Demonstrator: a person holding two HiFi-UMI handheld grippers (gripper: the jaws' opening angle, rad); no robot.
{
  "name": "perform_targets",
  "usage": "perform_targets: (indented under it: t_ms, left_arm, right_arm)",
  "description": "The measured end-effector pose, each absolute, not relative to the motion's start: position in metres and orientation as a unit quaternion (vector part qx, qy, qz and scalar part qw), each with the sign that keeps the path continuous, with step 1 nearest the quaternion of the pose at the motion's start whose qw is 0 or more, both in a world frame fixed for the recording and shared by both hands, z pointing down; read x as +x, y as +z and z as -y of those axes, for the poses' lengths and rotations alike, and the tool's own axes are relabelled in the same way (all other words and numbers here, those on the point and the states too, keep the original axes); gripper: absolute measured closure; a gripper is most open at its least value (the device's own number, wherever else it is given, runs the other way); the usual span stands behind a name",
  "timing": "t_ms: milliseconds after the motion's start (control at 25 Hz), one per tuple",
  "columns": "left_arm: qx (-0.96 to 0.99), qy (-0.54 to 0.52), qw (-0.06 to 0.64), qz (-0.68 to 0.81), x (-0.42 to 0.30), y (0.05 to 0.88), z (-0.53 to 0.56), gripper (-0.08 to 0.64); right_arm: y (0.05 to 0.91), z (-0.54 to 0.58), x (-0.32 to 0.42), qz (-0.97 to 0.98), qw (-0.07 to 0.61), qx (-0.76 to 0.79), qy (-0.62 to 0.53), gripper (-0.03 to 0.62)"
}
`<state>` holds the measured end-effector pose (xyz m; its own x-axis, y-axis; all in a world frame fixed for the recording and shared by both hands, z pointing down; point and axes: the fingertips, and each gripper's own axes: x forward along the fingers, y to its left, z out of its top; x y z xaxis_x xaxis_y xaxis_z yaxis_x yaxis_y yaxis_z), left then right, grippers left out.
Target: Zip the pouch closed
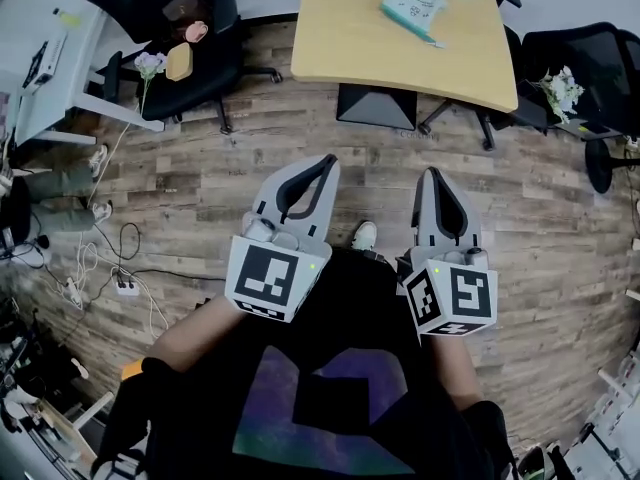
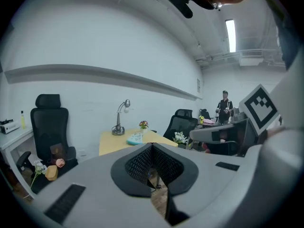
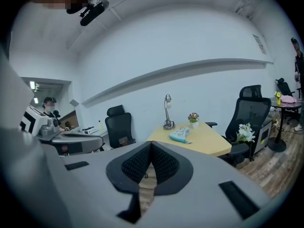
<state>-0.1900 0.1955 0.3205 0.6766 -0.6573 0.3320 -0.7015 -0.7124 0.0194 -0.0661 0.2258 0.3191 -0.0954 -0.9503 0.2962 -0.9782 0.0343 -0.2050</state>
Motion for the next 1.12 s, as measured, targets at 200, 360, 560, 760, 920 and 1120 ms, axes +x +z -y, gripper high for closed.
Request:
perform_targets:
  t_ms: [200, 360, 560, 760, 920, 1120]
  left_arm:
    - [0.916, 0.143, 0.053, 0.371, -0.149, 0.308, -0.202, 0.552]
    - [0.909, 0.133, 0.066, 0.389, -0.126, 0.309, -0.207, 0.552]
    - [0.906, 0.151, 0.048, 0.393, -0.104, 0.313, -0.212, 0.552]
    - [0.907, 0.149, 0.049, 0.391, -0.094, 0.315, -0.208, 0.552]
    - [0.914, 0.147, 0.048, 0.375, -0.083, 0.319, -0.193, 0.552]
    - [0.924, 0.143, 0.051, 0.351, -0.057, 0.325, -0.161, 0.552]
  right_arm:
    - [0.311, -0.229, -0.042, 0.738, 0.046, 0.655, 0.155, 0.580]
    - [0.313, -0.231, -0.020, 0.744, 0.051, 0.649, 0.150, 0.580]
    - [0.322, -0.233, 0.007, 0.748, 0.058, 0.642, 0.154, 0.580]
    - [0.327, -0.230, 0.011, 0.754, 0.071, 0.634, 0.155, 0.578]
    - [0.332, -0.220, 0.011, 0.753, 0.089, 0.634, 0.151, 0.550]
    - [0.340, -0.196, 0.032, 0.739, 0.106, 0.647, 0.152, 0.520]
